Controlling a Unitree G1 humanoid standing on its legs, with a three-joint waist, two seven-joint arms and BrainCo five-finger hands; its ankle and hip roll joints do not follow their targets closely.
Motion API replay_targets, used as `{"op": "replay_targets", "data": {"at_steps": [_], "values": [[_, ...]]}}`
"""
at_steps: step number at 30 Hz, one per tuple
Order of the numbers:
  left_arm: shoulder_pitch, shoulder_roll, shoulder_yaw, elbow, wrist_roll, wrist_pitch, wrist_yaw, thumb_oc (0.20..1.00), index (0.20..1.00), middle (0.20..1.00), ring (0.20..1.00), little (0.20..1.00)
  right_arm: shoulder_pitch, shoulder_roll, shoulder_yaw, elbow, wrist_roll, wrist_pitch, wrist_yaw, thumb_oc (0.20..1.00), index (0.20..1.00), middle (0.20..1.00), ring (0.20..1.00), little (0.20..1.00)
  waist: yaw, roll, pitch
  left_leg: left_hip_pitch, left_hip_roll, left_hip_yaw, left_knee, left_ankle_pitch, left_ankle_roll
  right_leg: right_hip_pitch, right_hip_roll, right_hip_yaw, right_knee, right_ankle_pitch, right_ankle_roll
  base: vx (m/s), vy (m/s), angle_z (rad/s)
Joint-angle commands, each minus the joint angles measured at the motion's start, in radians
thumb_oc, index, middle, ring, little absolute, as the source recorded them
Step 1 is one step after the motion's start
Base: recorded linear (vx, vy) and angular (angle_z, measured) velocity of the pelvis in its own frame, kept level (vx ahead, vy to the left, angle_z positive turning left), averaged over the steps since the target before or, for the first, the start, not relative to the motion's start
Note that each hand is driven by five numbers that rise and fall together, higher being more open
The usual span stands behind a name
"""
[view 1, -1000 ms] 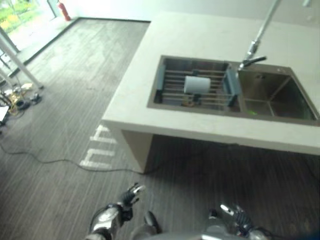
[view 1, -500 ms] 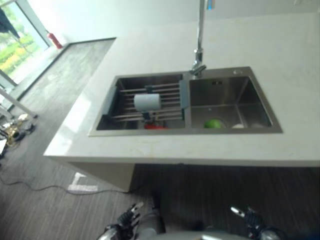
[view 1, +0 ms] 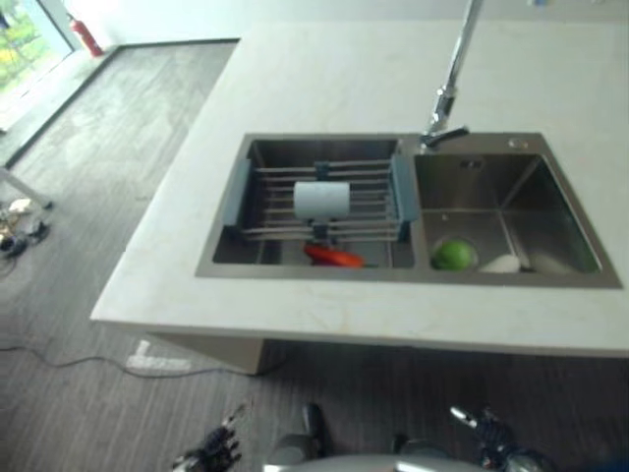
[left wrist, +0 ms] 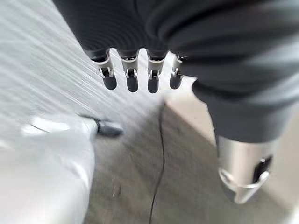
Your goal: Place the dishes in the dishwasher.
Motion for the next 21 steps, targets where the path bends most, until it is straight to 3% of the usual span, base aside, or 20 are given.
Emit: {"op": "replay_targets", "data": {"at_steps": [1, 5, 6, 9, 11, 13, 14, 18, 20, 21], "values": [[-0.038, 0.021, 0.026, 0.032, -0.011, 0.019, 0.116, 1.000, 1.000, 1.000, 1.000, 1.000, -0.033, -0.073, -0.031, -0.015, -0.035, -0.013, 0.009, 1.000, 1.000, 1.000, 1.000, 1.000, 0.013, 0.038, -0.012, 0.003, 0.054, -0.033, 0.027, -0.107, -0.042, -0.094, -0.075, -0.043, 0.084, -0.031, 0.037, -0.01, 0.108, -0.06], [-0.021, 0.161, 0.083, 0.054, 0.139, 0.051, 0.174, 1.000, 1.000, 1.000, 1.000, 1.000, -0.036, -0.119, -0.047, -0.008, -0.035, -0.009, 0.027, 1.000, 1.000, 1.000, 1.000, 1.000, 0.018, 0.064, -0.012, -0.003, 0.047, -0.031, 0.033, -0.107, -0.037, -0.104, -0.092, -0.054, 0.091, -0.030, 0.042, -0.02, 0.094, -0.03], [-0.018, 0.277, 0.120, 0.070, 0.169, 0.064, 0.212, 1.000, 1.000, 1.000, 1.000, 1.000, -0.042, -0.142, -0.046, -0.001, -0.031, -0.003, 0.033, 1.000, 1.000, 1.000, 1.000, 1.000, 0.024, 0.077, -0.016, -0.005, 0.042, -0.030, 0.031, -0.107, -0.034, -0.105, -0.098, -0.062, 0.087, -0.025, 0.047, -0.02, 0.069, 0.01], [-0.022, 0.536, 0.220, 0.094, 0.234, -0.017, 0.256, 1.000, 1.000, 1.000, 1.000, 1.000, -0.044, -0.169, -0.026, -0.010, -0.002, 0.031, 0.031, 1.000, 1.000, 1.000, 1.000, 1.000, 0.028, 0.095, -0.022, 0.000, 0.041, -0.021, 0.033, -0.108, -0.030, -0.101, -0.104, -0.069, 0.084, -0.020, 0.055, 0.00, 0.018, 0.01], [-0.035, 0.728, 0.302, 0.052, 0.392, -0.099, 0.310, 1.000, 1.000, 1.000, 1.000, 1.000, -0.034, -0.168, -0.014, -0.016, 0.032, 0.047, 0.025, 1.000, 1.000, 1.000, 1.000, 1.000, 0.037, 0.102, -0.026, 0.000, 0.043, -0.017, 0.037, -0.110, -0.028, -0.096, -0.104, -0.075, 0.079, -0.014, 0.060, -0.01, -0.056, 0.02], [-0.043, 0.805, 0.325, -0.013, 0.465, -0.174, 0.361, 1.000, 1.000, 1.000, 1.000, 1.000, -0.027, -0.159, -0.008, -0.022, 0.052, 0.052, 0.020, 1.000, 1.000, 1.000, 1.000, 1.000, 0.043, 0.101, -0.029, 0.001, 0.044, -0.014, 0.036, -0.111, -0.029, -0.092, -0.104, -0.080, 0.073, -0.009, 0.064, -0.01, -0.098, 0.02], [-0.081, 0.881, 0.348, -0.130, 0.498, -0.188, 0.383, 1.000, 1.000, 1.000, 1.000, 1.000, -0.015, -0.142, -0.005, -0.028, 0.069, 0.053, 0.012, 1.000, 1.000, 1.000, 1.000, 1.000, 0.050, 0.098, -0.034, 0.006, 0.044, -0.014, 0.029, -0.112, -0.028, -0.084, -0.101, -0.084, 0.062, -0.004, 0.069, 0.01, -0.131, 0.03], [-0.180, 0.968, 0.298, -0.396, 0.532, -0.216, 0.387, 1.000, 1.000, 1.000, 1.000, 1.000, 0.009, -0.110, -0.001, -0.055, 0.104, 0.076, -0.006, 1.000, 1.000, 1.000, 1.000, 1.000, 0.048, 0.083, -0.046, 0.016, 0.049, -0.007, 0.019, -0.118, -0.031, -0.075, -0.092, -0.083, 0.043, 0.005, 0.077, 0.03, -0.137, 0.03], [-0.268, 0.996, 0.216, -0.542, 0.566, -0.281, 0.388, 1.000, 1.000, 1.000, 1.000, 1.000, 0.021, -0.098, -0.004, -0.054, 0.104, 0.081, -0.002, 1.000, 1.000, 1.000, 1.000, 1.000, 0.036, 0.075, -0.053, 0.024, 0.052, 0.003, 0.014, -0.122, -0.034, -0.072, -0.086, -0.074, 0.033, 0.005, 0.080, 0.04, -0.091, -0.08], [-0.289, 0.994, 0.199, -0.583, 0.567, -0.261, 0.384, 1.000, 1.000, 1.000, 1.000, 1.000, 0.023, -0.096, -0.006, -0.055, 0.104, 0.083, -0.002, 1.000, 1.000, 1.000, 1.000, 1.000, 0.032, 0.072, -0.054, 0.027, 0.052, 0.004, 0.013, -0.124, -0.034, -0.071, -0.084, -0.073, 0.031, 0.006, 0.081, 0.08, -0.098, -0.11]]}}
